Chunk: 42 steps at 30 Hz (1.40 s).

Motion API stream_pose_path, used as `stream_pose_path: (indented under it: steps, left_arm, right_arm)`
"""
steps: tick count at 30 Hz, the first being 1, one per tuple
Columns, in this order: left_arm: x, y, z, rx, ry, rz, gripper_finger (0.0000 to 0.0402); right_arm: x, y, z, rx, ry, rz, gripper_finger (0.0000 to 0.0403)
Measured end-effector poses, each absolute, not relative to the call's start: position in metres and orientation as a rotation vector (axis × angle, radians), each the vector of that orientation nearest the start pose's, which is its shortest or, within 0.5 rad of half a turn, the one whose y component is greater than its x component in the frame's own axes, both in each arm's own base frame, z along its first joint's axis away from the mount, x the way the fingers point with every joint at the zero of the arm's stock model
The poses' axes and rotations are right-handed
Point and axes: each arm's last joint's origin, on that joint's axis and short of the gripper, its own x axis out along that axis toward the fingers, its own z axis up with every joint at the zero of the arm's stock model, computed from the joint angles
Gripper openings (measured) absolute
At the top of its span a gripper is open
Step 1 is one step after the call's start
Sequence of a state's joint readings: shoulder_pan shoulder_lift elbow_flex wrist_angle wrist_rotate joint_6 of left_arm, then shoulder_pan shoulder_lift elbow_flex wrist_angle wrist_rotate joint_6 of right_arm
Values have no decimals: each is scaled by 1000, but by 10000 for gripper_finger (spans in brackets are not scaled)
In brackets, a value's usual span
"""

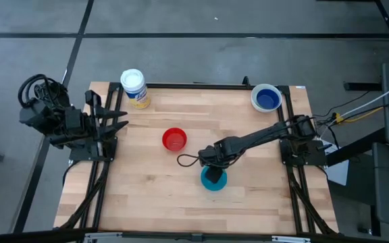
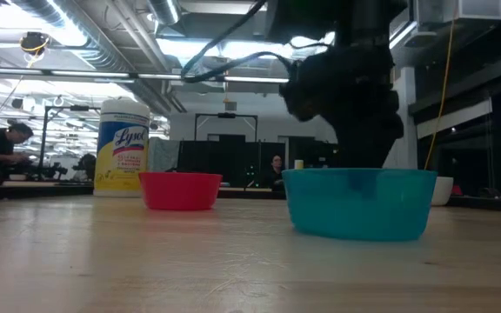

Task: Nest bowls inside each other
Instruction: Stack the light blue bowl on top of the dark blue bowl

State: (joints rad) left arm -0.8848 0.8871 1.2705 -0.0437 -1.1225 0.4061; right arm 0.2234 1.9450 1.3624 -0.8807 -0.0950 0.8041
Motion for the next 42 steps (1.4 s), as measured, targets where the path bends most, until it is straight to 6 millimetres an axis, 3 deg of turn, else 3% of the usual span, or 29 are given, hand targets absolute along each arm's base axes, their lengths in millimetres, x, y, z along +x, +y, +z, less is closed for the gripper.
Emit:
stream_pose_path:
  steps: [3,5,7,10,14,19,24,29,34,37,42]
  left_arm:
    - [105,-87,483,110,-134,270,106]
    - [105,-87,483,106,-134,275,106]
    - [105,-86,483,106,-134,276,106]
    - [104,-86,483,104,-135,277,106]
    - [104,-85,483,102,-132,286,106]
    - [103,-85,483,104,-132,288,106]
    - [103,-84,484,101,-133,288,106]
    - [102,-83,484,94,-135,287,106]
    - [102,-85,484,107,-133,276,106]
    - [102,-85,483,124,-126,274,106]
    - [102,-85,482,138,-121,273,106]
  right_arm:
    - [358,84,155,607,1511,-367,153]
    - [359,84,147,633,1545,-360,108]
    - [360,84,146,620,1549,-341,40]
    - [364,74,154,617,1509,-375,12]
    - [371,38,180,631,1412,-446,6]
    - [363,-35,217,682,1312,-608,4]
    - [323,-123,249,782,1219,-836,3]
    - [266,-181,285,923,1072,-1038,2]
    - [210,-212,316,1111,848,-1215,2]
    - [182,-219,324,1254,798,-1310,1]
    - [157,-220,326,1440,766,-1450,1]
